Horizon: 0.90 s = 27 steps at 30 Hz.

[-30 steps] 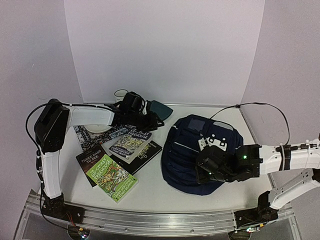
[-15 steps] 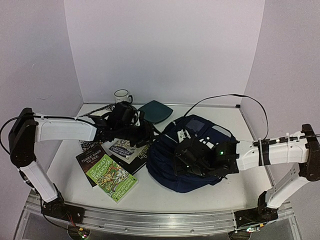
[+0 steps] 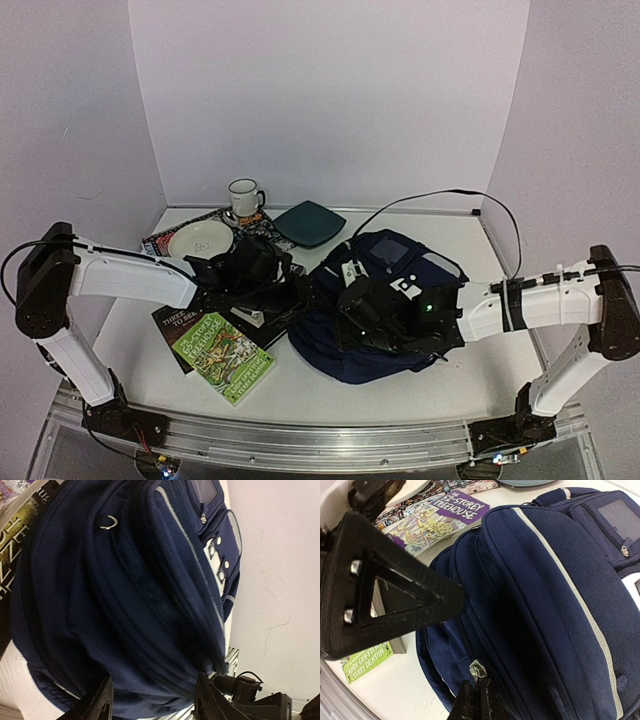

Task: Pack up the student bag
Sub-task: Hold the second largest pocket of the student bag, then zip the student bag into the second largest pocket of the bag.

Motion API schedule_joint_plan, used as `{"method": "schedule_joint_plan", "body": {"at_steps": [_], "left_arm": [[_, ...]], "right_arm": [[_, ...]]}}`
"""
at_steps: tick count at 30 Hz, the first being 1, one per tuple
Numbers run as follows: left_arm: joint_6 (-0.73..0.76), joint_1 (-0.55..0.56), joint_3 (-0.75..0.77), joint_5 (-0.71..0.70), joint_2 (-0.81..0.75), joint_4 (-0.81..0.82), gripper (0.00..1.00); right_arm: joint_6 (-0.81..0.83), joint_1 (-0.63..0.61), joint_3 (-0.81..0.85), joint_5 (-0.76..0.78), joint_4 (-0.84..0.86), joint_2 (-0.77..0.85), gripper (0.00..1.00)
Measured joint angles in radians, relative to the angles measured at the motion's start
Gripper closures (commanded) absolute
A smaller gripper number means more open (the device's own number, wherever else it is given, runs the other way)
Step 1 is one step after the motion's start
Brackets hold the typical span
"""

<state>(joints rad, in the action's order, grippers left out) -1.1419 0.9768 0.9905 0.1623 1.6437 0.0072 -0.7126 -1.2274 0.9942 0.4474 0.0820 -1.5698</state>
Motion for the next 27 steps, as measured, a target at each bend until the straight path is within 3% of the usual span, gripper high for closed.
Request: {"method": "schedule_joint_plan", "body": {"at_steps": [5,10,13,18,23,27], "left_arm": [[-0.018,0.003,0.003,0.001,0.014,0.037,0.45],[-0.033,0.004,0.006,0.002,0.042,0.057,0.53],[-0.044,0.004,0.012,0.010,0.076,0.070,0.67],[-0.062,0.004,0.027,0.028,0.118,0.091,0.98],[-0.035,0.002,0.061,0.033,0.119,0.091,1.00],[-0.006,0.000,0.096,0.071,0.119,0.101,1.00]], "right_arm": [[0.017,0.000,0.001,-0.026,0.017,-0.015,1.00],[0.031,0.002,0.001,-0.047,0.022,-0.018,1.00],[0.042,0.004,0.001,-0.059,0.023,-0.018,1.00],[0.063,0.007,-0.004,-0.071,0.012,-0.018,1.00],[0.066,0.006,-0.022,-0.058,-0.016,0.013,1.00],[0.060,0.005,-0.086,-0.031,-0.064,0.135,1.00]]}}
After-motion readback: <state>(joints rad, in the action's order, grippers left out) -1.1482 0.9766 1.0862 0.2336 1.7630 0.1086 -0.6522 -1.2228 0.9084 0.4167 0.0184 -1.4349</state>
